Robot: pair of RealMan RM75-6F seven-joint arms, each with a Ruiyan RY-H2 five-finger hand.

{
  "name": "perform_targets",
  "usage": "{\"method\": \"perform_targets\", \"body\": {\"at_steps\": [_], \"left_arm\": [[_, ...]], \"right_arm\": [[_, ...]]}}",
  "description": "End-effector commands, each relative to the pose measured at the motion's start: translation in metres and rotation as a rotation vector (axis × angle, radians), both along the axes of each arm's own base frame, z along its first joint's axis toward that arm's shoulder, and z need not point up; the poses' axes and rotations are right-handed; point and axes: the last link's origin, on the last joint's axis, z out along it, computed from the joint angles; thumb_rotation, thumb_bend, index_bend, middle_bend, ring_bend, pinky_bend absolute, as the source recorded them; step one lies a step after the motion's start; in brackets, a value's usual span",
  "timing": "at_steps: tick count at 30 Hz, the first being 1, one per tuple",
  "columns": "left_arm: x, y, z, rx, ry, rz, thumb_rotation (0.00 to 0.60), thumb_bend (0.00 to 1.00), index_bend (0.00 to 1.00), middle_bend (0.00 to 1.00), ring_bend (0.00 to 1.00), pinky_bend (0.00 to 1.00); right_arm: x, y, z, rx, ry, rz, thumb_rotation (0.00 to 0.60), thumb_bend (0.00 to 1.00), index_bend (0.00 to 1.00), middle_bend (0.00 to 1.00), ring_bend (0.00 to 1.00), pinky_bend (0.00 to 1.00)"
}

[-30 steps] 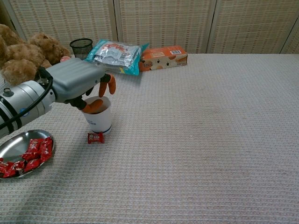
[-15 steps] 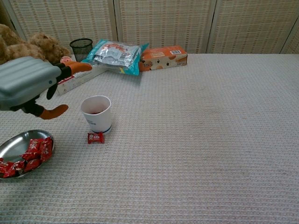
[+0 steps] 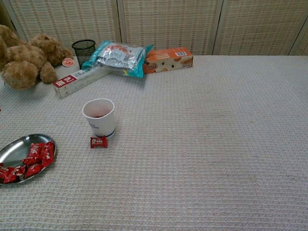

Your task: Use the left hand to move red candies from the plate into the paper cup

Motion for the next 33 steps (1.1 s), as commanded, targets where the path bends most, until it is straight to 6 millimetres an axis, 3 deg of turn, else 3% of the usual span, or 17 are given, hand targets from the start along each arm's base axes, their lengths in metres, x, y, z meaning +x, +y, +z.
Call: {"method": "perform_targets", "body": {"at_steps": [1,5,13,33], "left_arm": [[-0.020,-0.016,0.001,-0.030,0.024,0.079,0.600,0.39,0.03,0.10,0.60,0.92],[-0.035,-0.026,-0.003,-0.062,0.033,0.147,0.600,0.37,0.00,0.00,0.60,0.92],[-0.046,-0.026,-0.013,-0.090,0.067,0.210,0.600,0.35,0.00,0.00,0.60,0.93],[-0.038,0.000,-0.033,-0.121,0.059,0.215,0.600,0.34,0.00,0.00,0.60,0.94]], "right_arm": [[0.000,0.000,0.000,0.000,0.002,0.001,0.600,0.08,0.00,0.00,0.00,0.00],[0.001,0.001,-0.001,0.004,0.004,0.002,0.600,0.08,0.00,0.00,0.00,0.00],[0.002,0.002,-0.003,0.011,0.004,0.008,0.600,0.08,0.00,0.00,0.00,0.00],[0.002,0.003,-0.001,0.007,0.002,0.010,0.600,0.08,0.00,0.00,0.00,0.00]]}}
